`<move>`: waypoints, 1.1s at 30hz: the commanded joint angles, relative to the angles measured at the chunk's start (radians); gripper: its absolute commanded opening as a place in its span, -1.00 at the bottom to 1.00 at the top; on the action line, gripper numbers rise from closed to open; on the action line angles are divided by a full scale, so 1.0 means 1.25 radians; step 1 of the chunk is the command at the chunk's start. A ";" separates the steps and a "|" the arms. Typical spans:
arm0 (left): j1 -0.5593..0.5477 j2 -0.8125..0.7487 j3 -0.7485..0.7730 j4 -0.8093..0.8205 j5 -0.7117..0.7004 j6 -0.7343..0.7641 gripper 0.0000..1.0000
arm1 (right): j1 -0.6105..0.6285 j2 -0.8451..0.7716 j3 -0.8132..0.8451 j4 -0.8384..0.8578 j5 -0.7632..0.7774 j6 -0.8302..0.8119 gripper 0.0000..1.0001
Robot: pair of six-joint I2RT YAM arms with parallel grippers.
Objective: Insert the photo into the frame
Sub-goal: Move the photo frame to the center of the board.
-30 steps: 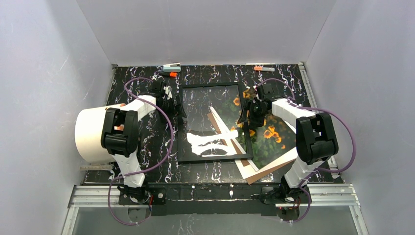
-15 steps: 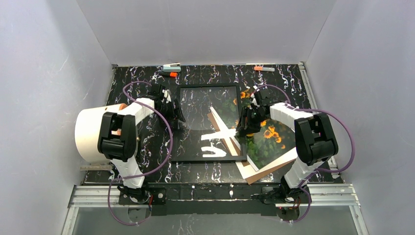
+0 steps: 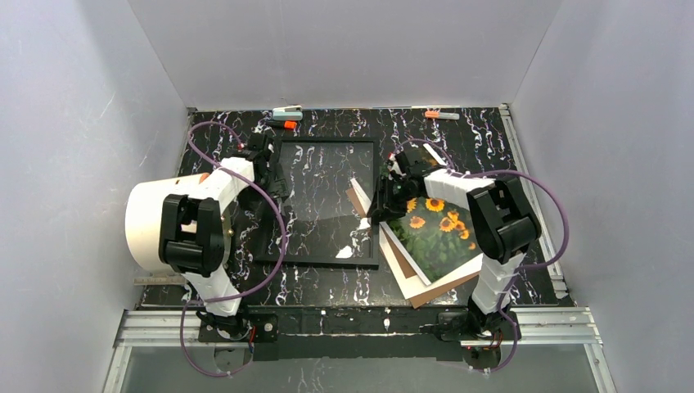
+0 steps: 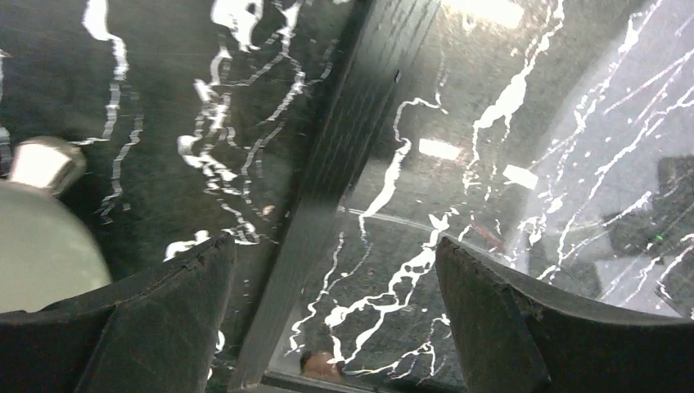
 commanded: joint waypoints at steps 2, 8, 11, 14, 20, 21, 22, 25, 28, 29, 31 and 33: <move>-0.002 -0.070 0.056 -0.065 -0.124 0.008 0.84 | 0.053 0.063 0.102 0.102 -0.020 0.055 0.13; -0.001 -0.094 0.077 -0.058 -0.073 0.021 0.94 | 0.080 0.137 0.210 0.084 -0.002 0.070 0.18; -0.001 -0.106 0.088 -0.048 -0.028 0.031 0.97 | 0.076 0.130 0.248 0.018 0.084 0.068 0.31; -0.002 -0.121 0.096 -0.033 0.035 0.042 0.97 | 0.059 0.080 0.218 -0.008 0.137 0.067 0.45; -0.011 -0.150 0.087 0.037 0.237 0.029 0.97 | -0.007 -0.060 0.098 -0.048 0.200 0.057 0.50; -0.019 -0.155 0.078 0.060 0.271 0.015 0.97 | -0.026 -0.085 0.076 -0.062 0.217 0.056 0.50; -0.033 -0.161 0.068 0.088 0.314 0.001 0.97 | -0.058 -0.115 0.058 -0.079 0.239 0.055 0.49; -0.110 -0.163 0.051 0.166 0.353 -0.044 0.97 | -0.151 -0.217 0.002 -0.131 0.305 0.066 0.48; -0.209 -0.141 0.050 0.241 0.359 -0.066 0.95 | -0.267 -0.310 -0.062 -0.157 0.366 0.074 0.48; -0.238 -0.129 0.051 0.259 0.363 -0.072 0.93 | -0.304 -0.332 -0.076 -0.169 0.387 0.076 0.49; -0.289 -0.105 0.055 0.293 0.364 -0.081 0.91 | -0.359 -0.362 -0.088 -0.206 0.442 0.083 0.50; -0.333 -0.076 0.066 0.315 0.372 -0.083 0.90 | -0.413 -0.370 -0.086 -0.256 0.497 0.099 0.53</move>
